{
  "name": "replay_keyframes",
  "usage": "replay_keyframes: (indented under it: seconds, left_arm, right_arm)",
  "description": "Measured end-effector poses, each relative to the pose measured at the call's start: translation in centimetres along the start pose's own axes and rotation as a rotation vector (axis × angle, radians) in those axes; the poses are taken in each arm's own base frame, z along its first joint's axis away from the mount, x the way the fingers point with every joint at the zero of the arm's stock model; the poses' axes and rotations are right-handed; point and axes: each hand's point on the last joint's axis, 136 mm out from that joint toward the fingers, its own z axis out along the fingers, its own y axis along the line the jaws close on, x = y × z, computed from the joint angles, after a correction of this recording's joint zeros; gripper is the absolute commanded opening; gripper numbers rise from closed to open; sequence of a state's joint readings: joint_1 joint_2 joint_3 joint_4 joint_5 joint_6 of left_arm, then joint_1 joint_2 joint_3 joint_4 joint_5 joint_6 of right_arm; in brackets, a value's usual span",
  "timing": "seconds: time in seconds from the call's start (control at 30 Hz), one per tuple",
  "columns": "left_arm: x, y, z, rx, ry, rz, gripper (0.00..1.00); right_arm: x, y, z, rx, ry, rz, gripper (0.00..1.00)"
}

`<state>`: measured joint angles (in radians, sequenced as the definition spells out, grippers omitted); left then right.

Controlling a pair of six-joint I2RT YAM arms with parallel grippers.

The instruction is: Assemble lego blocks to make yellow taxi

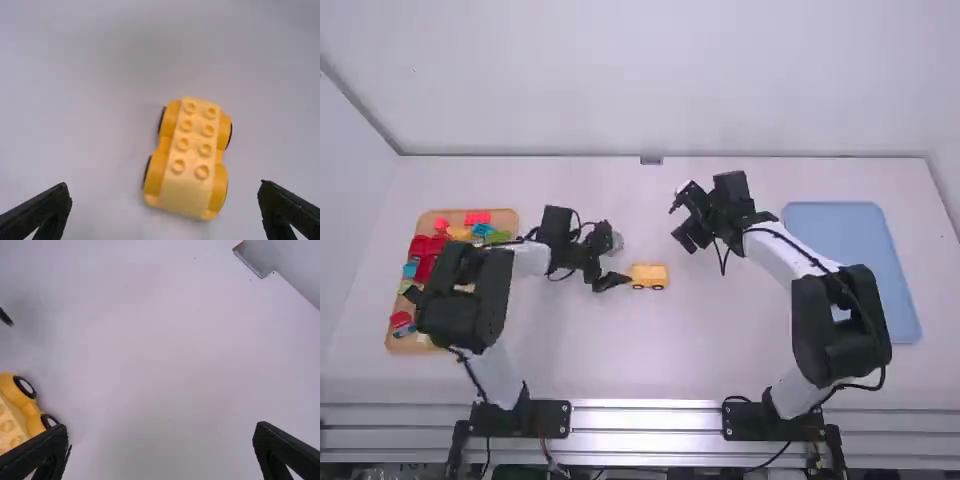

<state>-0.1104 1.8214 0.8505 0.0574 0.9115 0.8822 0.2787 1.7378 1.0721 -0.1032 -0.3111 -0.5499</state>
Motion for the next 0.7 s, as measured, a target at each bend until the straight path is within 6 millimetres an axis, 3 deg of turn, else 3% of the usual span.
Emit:
replay_keyframes:
  seconds: [0.23,0.4,0.53,0.7]
  left_arm:
    - [-2.7,0.5,-5.7,-0.131,0.046,-0.008,0.99]
    - [-3.2,1.2,-7.3,-0.203,0.072,0.003,0.99]
    - [-3.6,4.0,-9.1,-0.36,0.068,-0.146,0.99]
    - [-3.1,7.0,-12.9,-0.636,0.095,-0.384,0.99]
  right_arm:
    - [-1.1,-0.2,0.0,0.013,-0.041,-0.019,0.98]
    - [-2.1,0.3,0.2,0.008,-0.069,-0.042,0.98]
    - [-3.2,0.2,0.2,0.019,-0.112,-0.065,0.98]
    - [-3.9,-0.2,0.1,0.036,-0.14,-0.074,0.98]
